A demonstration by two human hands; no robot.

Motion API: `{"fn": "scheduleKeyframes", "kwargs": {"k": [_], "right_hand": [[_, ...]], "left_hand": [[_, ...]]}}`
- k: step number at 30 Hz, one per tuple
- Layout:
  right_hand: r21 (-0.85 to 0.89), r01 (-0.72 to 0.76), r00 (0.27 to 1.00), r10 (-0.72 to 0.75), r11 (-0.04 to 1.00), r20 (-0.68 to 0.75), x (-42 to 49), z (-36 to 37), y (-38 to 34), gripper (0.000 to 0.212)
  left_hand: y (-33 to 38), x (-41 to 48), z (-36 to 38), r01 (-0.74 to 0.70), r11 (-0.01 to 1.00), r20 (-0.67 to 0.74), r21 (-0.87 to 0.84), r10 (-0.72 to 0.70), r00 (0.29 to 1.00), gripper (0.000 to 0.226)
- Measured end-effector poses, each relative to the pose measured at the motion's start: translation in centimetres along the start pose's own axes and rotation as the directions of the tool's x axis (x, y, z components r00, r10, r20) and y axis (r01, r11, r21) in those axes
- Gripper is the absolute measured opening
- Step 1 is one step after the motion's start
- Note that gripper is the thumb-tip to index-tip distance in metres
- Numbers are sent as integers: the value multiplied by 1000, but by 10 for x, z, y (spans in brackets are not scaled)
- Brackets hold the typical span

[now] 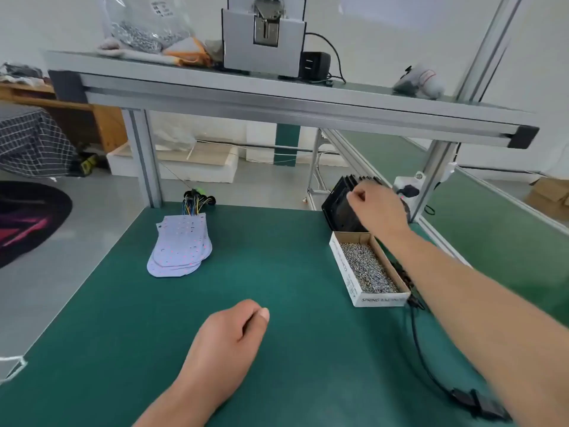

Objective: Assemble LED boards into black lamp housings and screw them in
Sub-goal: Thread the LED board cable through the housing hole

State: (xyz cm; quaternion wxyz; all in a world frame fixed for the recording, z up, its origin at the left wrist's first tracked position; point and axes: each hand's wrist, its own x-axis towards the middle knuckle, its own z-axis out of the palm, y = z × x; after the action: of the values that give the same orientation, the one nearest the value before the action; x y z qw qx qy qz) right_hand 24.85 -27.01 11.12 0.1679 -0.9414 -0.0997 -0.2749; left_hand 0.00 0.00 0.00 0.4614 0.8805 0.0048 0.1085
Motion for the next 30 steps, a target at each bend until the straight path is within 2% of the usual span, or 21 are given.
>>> {"fn": "scheduleKeyframes", "kwargs": {"k": [2, 4, 6, 10, 12, 15, 17, 20, 23, 26, 30], "right_hand": [[-232, 12, 999, -1, 973, 49, 27, 6, 4, 24], [-384, 5, 982, 68, 923, 176, 48, 12, 9, 30], [-478, 59, 968, 67, 876, 242, 60, 21, 15, 32], [-558, 127, 955, 51, 820, 292, 73, 26, 16, 6], [-593, 160, 947, 46, 789, 317, 75, 27, 15, 6], [-606, 235, 935, -6, 760, 355, 75, 27, 18, 7], [-617, 293, 922, -47, 731, 384, 74, 25, 17, 23], [-644, 336, 901, -36, 688, 432, 72, 24, 13, 18], [-649, 350, 894, -33, 675, 447, 72, 23, 12, 24], [-616, 341, 900, -58, 710, 432, 74, 22, 15, 18], [-503, 226, 945, -63, 834, 320, 69, 19, 16, 5]], "left_hand": [[-4, 2, -1, -3, 999, -4, -52, 3, 1000, 43], [-4, 3, -2, -23, 998, 10, -59, 24, 1000, 46], [-3, 4, -3, -33, 995, 19, -94, 35, 999, 48], [-6, 4, -5, -24, 991, 34, -131, 29, 999, 51], [-6, 4, -5, -14, 990, 39, -139, 20, 999, 51], [-5, 4, -6, -3, 988, 45, -153, 10, 999, 51], [-4, 4, -7, -5, 987, 45, -159, 12, 999, 51], [-3, 4, -7, 9, 986, 52, -165, 0, 999, 52], [-2, 4, -8, 29, 983, 64, -183, -17, 998, 52], [0, 4, -10, 49, 980, 73, -190, -35, 997, 53], [3, 4, -10, 63, 981, 65, -181, -52, 997, 51]]}}
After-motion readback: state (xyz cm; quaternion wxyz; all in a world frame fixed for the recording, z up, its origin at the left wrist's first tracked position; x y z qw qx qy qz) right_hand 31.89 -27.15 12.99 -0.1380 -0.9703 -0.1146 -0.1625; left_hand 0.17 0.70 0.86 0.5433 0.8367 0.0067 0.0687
